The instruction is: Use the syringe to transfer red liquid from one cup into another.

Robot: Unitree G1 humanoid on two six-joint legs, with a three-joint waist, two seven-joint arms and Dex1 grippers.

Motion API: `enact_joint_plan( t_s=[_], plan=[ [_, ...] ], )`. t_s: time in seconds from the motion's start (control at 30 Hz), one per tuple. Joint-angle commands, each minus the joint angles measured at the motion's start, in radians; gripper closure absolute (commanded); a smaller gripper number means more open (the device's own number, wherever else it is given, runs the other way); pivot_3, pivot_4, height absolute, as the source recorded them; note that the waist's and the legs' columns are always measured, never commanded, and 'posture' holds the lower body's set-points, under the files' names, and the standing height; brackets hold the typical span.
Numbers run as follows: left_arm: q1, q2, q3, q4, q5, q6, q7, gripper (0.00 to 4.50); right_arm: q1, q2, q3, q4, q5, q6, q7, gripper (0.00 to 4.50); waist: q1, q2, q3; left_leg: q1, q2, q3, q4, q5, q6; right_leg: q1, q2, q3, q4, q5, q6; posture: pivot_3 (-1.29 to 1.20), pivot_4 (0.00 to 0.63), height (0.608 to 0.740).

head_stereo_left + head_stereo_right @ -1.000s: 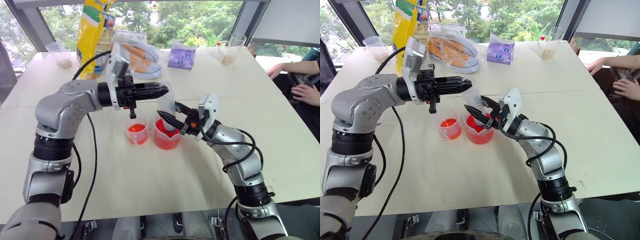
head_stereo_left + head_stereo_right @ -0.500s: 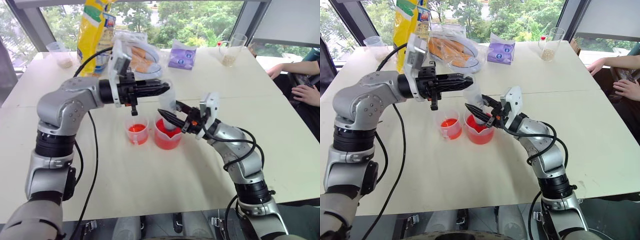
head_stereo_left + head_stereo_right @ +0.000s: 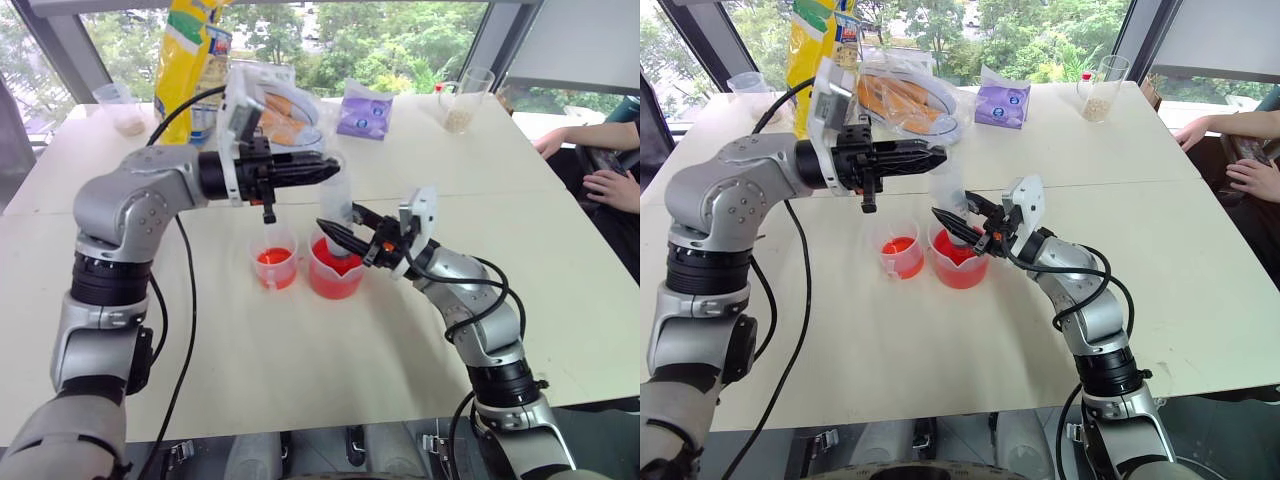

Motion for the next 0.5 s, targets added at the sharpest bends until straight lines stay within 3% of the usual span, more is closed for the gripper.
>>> enact_joint_plan(
  t_s=[0.03,0.47,0.5],
  plan=[
    [-0.075,0.011,0.086,-0.011,-0.003,-0.059,0.014,4.45,0.035,-0.012,0.042,0.019,-0.009,0.029,0.028,3.13,0.000,0.000,0.000,0.000,0.000,0.000,0.000,0.000,0.000,0.000,0.000,0.000,0.000,0.000,0.000,0.00,0.150,0.740],
    [-0.056,0.004,0.083,-0.023,-0.009,-0.056,0.009,4.45,-0.008,-0.010,0.015,-0.019,0.008,0.047,0.011,3.13,0.000,0.000,0.000,0.000,0.000,0.000,0.000,0.000,0.000,0.000,0.000,0.000,0.000,0.000,0.000,0.00,0.150,0.740],
    [-0.050,0.004,0.082,-0.027,-0.010,-0.055,0.008,4.06,-0.014,-0.010,0.010,-0.023,0.009,0.049,0.009,3.13,0.000,0.000,0.000,0.000,0.000,0.000,0.000,0.000,0.000,0.000,0.000,0.000,0.000,0.000,0.000,0.00,0.150,0.740]
  ],
)
